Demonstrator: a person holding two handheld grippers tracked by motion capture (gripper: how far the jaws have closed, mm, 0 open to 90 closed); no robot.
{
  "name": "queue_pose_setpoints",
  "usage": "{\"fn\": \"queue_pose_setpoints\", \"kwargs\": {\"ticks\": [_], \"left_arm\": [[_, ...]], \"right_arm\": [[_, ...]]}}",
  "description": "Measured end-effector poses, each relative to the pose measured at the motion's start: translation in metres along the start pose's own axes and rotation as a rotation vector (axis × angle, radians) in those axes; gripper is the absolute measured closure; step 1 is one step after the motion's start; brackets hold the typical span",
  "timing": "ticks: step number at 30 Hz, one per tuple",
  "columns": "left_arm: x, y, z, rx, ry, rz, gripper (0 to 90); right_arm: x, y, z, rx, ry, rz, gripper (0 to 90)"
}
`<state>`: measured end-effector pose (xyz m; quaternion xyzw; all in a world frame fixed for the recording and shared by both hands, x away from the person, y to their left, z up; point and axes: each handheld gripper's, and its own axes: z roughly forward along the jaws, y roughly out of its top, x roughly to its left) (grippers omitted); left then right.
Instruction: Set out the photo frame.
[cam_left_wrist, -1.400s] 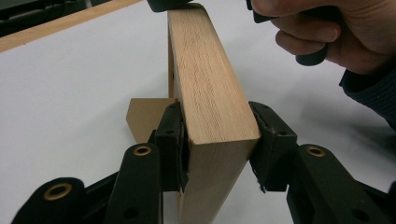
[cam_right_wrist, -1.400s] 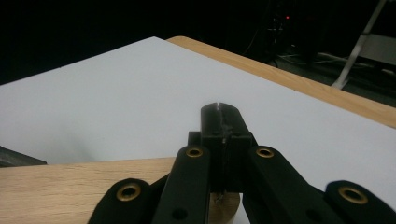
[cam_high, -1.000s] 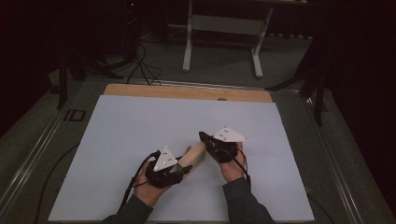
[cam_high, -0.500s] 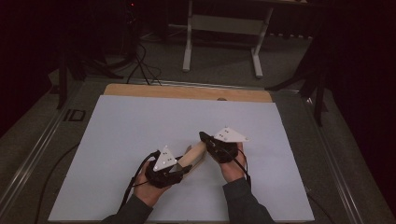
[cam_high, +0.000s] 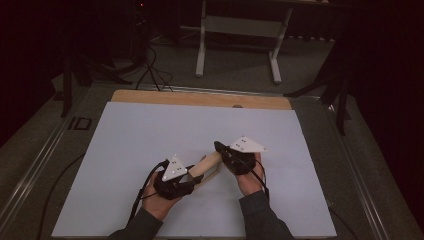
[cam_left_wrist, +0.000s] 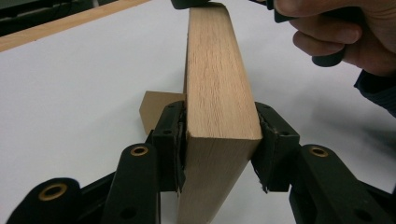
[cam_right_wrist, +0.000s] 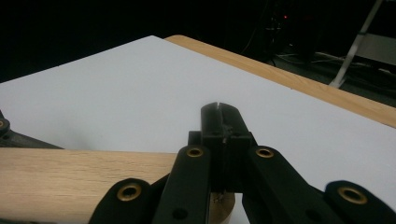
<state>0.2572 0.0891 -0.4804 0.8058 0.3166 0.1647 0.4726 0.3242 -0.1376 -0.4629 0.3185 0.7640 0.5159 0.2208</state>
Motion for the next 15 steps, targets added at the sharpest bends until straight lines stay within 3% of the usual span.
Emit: {"fn": "queue_pose_setpoints", "kwargs": {"ticks": [15], "left_arm": [[0.0023, -0.0004, 0.0002, 0.011, 0.037, 0.000, 56.9]], "right_arm": [[-0.0006, -0.0002, -0.0015, 0.003, -0.003, -0.004, 89.7]]}}
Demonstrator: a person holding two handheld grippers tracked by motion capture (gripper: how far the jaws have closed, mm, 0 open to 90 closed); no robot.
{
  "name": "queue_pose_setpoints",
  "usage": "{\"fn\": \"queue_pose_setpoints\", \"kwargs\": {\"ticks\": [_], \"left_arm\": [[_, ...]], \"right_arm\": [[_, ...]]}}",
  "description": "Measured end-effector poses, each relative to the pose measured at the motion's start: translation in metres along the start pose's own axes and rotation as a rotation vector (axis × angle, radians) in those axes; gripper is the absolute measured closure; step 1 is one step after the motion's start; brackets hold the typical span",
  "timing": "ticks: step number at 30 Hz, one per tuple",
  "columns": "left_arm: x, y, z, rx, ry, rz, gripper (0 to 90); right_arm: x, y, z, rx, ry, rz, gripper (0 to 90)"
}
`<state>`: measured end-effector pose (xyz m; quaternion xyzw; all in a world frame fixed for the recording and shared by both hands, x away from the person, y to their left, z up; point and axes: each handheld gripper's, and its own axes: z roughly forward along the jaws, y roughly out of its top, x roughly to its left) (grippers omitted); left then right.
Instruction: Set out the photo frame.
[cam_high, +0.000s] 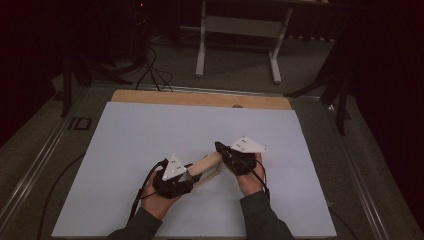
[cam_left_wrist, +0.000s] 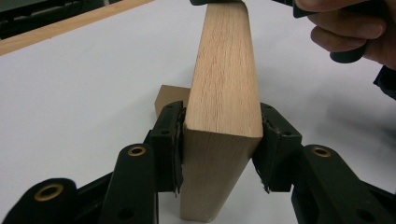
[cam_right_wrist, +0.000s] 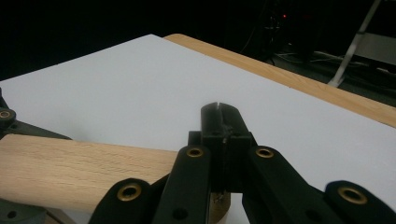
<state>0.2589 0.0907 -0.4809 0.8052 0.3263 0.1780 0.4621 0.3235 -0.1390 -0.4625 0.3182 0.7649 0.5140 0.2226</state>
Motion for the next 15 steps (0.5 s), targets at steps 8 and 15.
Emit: {"fn": "queue_pose_setpoints", "kwargs": {"ticks": [8, 15], "left_arm": [[0.0000, -0.0005, 0.0011, 0.016, 0.023, 0.010, 57.1], [0.0020, -0.0019, 0.0026, 0.028, 0.040, 0.001, 57.5]], "right_arm": [[0.0007, 0.0002, -0.0006, 0.005, -0.006, -0.006, 89.7], [0.0005, 0.0002, -0.0009, 0.006, -0.005, -0.005, 89.7]]}}
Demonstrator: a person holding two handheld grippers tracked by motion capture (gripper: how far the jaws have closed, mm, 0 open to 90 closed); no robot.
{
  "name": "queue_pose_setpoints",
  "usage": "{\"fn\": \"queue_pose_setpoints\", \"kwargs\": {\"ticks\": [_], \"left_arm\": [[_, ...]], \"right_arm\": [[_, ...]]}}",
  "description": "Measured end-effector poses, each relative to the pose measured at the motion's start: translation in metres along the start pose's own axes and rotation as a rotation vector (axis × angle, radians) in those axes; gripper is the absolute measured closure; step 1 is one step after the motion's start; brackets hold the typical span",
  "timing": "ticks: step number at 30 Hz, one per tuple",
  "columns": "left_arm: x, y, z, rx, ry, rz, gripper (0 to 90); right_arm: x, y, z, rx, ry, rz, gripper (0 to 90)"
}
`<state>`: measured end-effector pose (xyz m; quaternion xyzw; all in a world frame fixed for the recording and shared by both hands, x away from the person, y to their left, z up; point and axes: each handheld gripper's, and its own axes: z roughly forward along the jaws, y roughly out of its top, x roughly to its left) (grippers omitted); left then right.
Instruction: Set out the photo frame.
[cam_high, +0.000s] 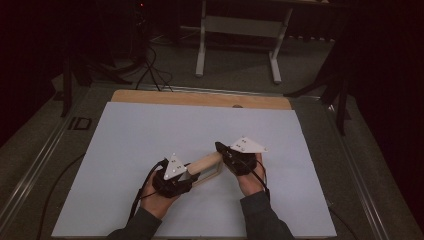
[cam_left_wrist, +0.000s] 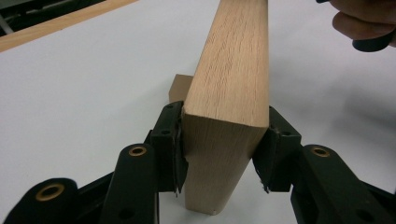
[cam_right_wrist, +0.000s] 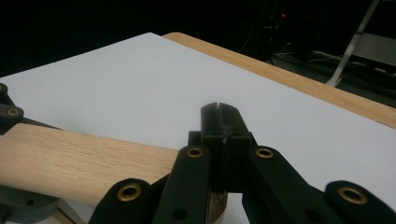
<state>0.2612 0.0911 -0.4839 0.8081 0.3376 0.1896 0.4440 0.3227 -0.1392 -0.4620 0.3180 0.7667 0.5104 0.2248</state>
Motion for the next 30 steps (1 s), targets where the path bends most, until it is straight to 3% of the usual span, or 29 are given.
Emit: {"fn": "queue_pose_setpoints", "kwargs": {"ticks": [8, 30], "left_arm": [[0.0011, -0.0001, 0.0000, 0.005, 0.006, 0.012, 58.1], [0.0042, 0.0009, 0.0014, 0.009, 0.023, -0.004, 57.8]], "right_arm": [[0.0001, 0.0000, -0.0006, 0.004, -0.002, -0.003, 89.7], [0.0021, 0.0004, -0.0041, 0.018, -0.017, -0.024, 89.8]]}}
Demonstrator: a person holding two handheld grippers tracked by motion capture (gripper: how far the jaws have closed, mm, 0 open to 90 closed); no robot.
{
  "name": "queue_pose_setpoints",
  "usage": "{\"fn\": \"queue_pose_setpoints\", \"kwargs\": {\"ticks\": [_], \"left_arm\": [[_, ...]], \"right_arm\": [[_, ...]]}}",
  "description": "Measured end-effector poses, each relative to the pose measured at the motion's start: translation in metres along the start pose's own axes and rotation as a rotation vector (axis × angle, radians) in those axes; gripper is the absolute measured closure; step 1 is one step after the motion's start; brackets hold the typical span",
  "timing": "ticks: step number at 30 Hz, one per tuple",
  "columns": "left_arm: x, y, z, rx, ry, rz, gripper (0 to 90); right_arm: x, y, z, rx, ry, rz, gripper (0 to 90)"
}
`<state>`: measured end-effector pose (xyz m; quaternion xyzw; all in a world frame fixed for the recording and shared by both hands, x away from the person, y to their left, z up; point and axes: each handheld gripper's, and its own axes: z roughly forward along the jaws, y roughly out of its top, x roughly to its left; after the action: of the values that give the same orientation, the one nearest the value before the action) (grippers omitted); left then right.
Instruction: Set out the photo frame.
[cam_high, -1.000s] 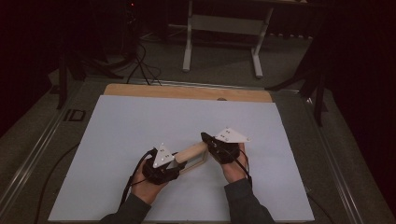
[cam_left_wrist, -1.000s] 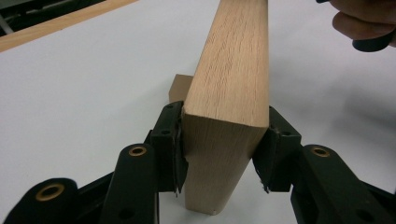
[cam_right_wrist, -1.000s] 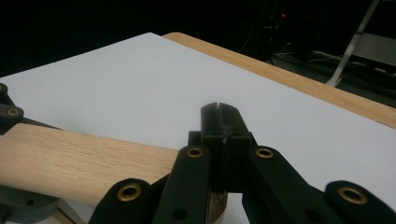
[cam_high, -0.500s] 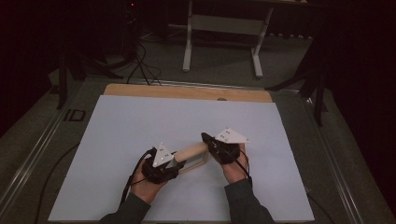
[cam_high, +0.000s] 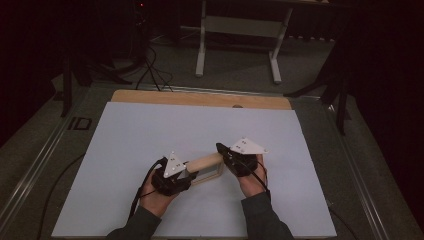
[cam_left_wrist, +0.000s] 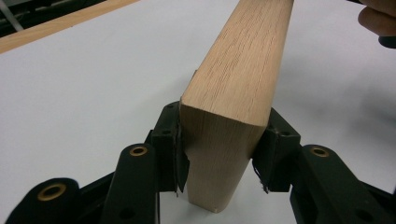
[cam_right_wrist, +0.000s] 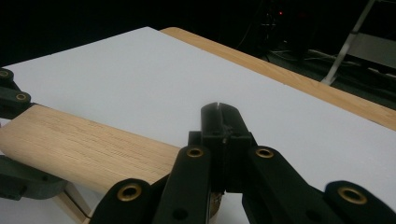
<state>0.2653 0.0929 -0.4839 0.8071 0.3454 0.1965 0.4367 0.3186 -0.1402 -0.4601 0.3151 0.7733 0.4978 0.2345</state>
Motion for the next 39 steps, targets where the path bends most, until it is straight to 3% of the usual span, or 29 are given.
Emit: {"fn": "queue_pose_setpoints", "kwargs": {"ticks": [24, 31, 32, 34, 39], "left_arm": [[0.004, 0.001, 0.002, 0.006, 0.034, -0.050, 52.3], [0.005, 0.001, 0.002, 0.005, 0.026, -0.038, 51.8], [0.005, 0.001, 0.002, 0.004, 0.026, -0.038, 51.8], [0.005, 0.001, 0.002, 0.004, 0.026, -0.038, 51.8], [0.006, 0.000, 0.001, 0.004, 0.024, -0.043, 51.9]], "right_arm": [[0.002, 0.001, -0.004, 0.023, -0.011, -0.007, 89.8], [0.001, 0.002, -0.005, 0.034, 0.004, -0.010, 89.4], [0.000, 0.001, -0.006, 0.027, 0.009, -0.006, 85.0], [-0.001, 0.001, -0.007, 0.024, 0.015, -0.001, 85.0], [-0.003, 0.002, -0.014, 0.008, 0.042, -0.013, 69.3]]}}
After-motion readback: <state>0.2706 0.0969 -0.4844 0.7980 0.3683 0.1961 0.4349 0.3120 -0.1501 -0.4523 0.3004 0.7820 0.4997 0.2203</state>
